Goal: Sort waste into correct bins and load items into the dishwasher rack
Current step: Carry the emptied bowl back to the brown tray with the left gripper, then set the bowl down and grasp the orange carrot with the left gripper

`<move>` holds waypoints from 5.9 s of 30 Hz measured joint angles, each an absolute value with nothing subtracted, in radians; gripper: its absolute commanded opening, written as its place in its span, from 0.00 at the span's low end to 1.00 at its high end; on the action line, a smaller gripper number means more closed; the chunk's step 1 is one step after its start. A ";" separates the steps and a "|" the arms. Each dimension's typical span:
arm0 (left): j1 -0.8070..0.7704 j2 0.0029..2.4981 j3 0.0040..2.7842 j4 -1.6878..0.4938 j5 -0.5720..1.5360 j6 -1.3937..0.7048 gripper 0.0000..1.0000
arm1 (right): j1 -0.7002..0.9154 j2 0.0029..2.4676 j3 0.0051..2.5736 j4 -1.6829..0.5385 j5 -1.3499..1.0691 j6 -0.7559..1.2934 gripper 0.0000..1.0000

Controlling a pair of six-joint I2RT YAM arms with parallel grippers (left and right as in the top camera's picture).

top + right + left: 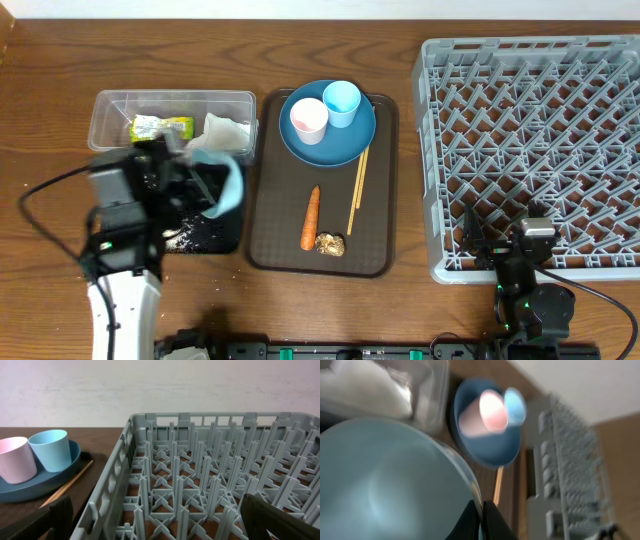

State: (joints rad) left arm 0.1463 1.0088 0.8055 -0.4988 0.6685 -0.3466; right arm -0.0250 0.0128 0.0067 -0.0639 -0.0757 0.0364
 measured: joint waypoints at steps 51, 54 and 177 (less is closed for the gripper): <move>-0.481 1.467 0.951 -0.607 0.071 -0.206 0.67 | -0.025 0.013 0.007 -0.064 -0.076 0.036 0.99; -0.481 1.430 0.951 -0.646 0.071 -0.206 0.72 | -0.025 0.013 0.007 -0.064 -0.076 0.036 0.99; -0.604 1.677 0.962 -0.603 0.076 -0.333 0.58 | -0.025 0.013 0.007 -0.064 -0.076 0.036 0.99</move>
